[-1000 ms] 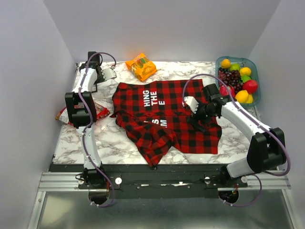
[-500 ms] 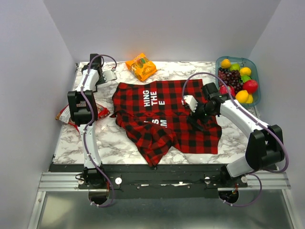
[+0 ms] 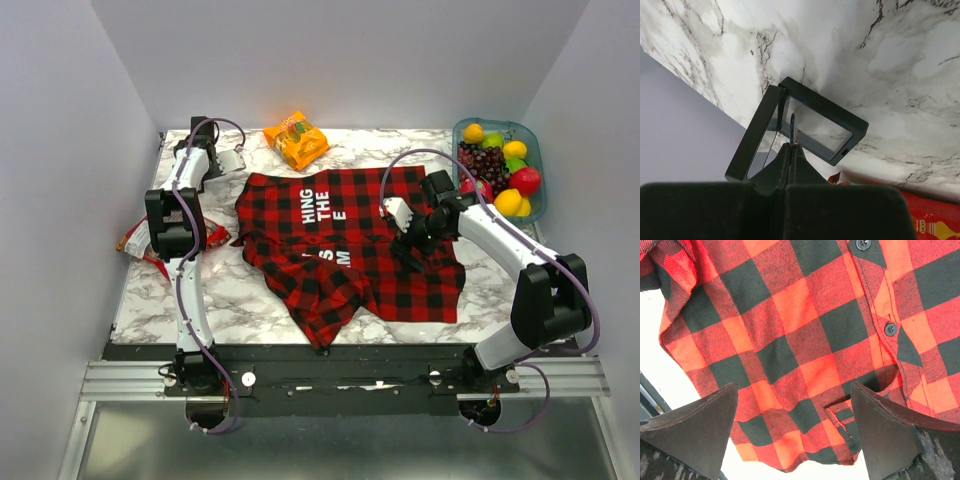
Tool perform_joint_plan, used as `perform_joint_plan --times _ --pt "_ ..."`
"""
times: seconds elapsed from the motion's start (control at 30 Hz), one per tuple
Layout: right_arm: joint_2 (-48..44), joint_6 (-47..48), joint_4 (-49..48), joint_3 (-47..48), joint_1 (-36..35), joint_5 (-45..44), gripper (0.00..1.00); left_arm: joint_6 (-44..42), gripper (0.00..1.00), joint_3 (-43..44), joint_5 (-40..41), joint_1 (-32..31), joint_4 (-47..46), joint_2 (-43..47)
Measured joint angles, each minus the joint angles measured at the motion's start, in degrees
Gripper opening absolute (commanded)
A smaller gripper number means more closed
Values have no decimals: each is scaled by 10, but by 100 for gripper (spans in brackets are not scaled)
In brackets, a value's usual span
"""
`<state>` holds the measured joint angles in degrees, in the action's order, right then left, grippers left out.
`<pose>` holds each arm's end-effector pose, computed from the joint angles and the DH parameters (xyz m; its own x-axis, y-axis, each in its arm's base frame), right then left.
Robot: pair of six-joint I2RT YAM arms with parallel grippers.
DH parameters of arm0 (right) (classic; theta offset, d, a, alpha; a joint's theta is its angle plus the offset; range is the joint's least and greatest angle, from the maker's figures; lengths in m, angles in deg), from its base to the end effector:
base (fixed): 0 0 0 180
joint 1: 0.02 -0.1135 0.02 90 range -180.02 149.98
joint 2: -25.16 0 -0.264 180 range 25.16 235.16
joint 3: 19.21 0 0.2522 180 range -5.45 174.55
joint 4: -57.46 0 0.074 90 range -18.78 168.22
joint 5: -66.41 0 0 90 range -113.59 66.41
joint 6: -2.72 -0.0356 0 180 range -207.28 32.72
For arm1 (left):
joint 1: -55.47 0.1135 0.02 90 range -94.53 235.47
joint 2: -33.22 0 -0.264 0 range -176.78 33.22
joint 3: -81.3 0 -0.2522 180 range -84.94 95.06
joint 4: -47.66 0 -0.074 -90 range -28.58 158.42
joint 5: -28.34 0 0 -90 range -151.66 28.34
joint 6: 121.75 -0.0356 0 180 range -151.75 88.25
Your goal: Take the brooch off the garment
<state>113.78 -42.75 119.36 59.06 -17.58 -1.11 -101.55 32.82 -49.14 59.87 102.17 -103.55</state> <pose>0.2765 0.1018 0.2303 -0.3739 -0.7980 -0.4727 -0.9147 0.4014 0.0458 0.5161 0.0475 0.1773 -0.4699 0.8827 0.0019 0.7449 0.3954 0.5373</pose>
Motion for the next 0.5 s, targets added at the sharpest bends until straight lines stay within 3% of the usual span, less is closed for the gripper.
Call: perform_joint_plan --times 0.2,0.33,0.5 --pt "7 0 2 2 0 2 100 4 0 2 2 0 -5 -5" --pt "10 0 6 2 0 3 100 10 16 2 3 0 -7 -5" --pt "16 0 11 13 0 4 100 23 27 2 3 0 -7 -5"
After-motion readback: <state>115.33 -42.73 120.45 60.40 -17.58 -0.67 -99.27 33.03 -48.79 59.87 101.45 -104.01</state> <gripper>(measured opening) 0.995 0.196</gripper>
